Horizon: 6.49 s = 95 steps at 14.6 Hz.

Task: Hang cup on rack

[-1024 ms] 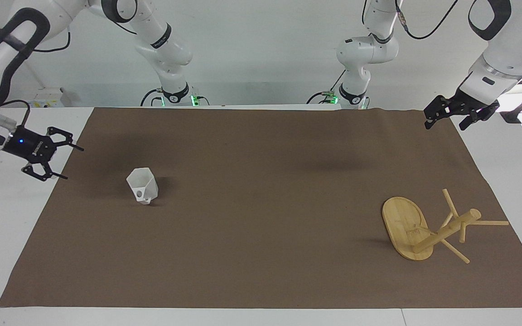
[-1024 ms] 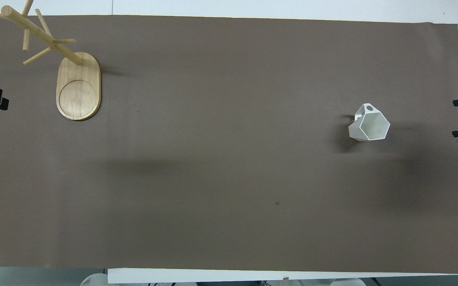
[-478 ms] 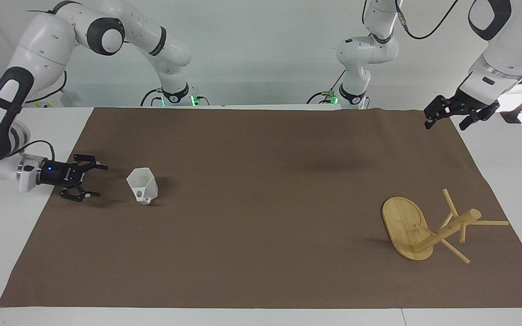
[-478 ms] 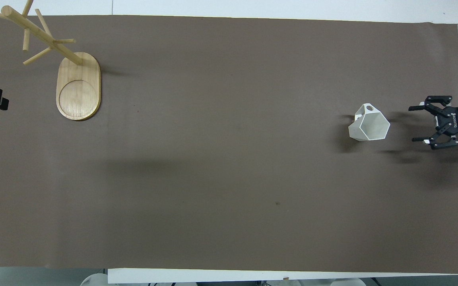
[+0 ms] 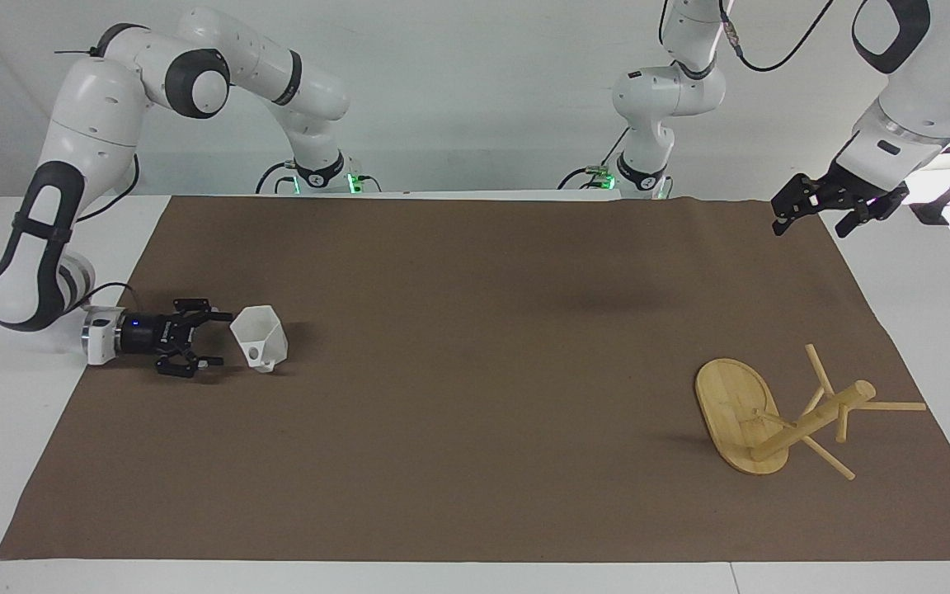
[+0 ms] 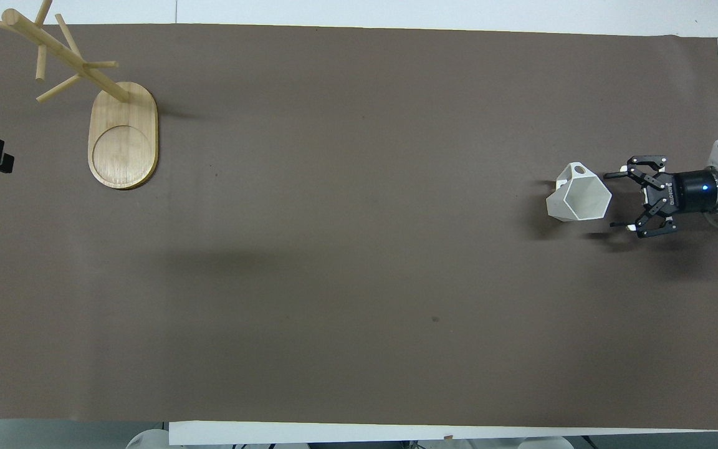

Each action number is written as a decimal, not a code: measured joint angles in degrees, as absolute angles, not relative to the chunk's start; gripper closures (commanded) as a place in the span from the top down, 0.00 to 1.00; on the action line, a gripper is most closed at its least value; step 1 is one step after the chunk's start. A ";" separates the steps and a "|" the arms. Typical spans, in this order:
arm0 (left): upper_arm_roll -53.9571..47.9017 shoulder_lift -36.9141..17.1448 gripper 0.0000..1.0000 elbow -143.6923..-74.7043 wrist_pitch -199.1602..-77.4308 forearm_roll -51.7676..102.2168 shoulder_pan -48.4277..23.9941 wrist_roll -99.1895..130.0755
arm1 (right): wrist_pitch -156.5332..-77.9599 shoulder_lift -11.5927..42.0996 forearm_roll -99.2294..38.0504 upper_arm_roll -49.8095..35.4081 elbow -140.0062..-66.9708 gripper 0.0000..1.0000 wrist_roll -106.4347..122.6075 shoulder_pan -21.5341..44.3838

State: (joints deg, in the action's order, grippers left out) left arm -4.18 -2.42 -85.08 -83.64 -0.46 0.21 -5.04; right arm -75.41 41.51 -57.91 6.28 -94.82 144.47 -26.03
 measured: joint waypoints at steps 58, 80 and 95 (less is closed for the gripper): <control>-6.03 -14.84 0.18 -83.45 -102.63 -0.56 -27.75 59.76 | -125.14 26.42 -95.43 -2.58 -98.46 0.27 120.81 24.58; -5.85 -15.98 0.00 -83.38 -107.73 0.29 -30.32 64.57 | -111.61 25.14 -91.64 -1.57 -102.00 1.00 125.32 12.36; -4.39 -10.13 0.00 -123.43 -181.39 -12.35 -17.97 76.04 | -109.72 11.77 -32.53 -1.40 -101.78 1.00 95.66 -11.74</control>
State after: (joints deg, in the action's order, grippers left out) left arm -4.39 -10.13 -123.43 -181.39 -12.35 -17.97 76.04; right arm -109.72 11.77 -32.53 -1.40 -101.78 95.66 -11.74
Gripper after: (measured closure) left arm 0.947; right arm 0.000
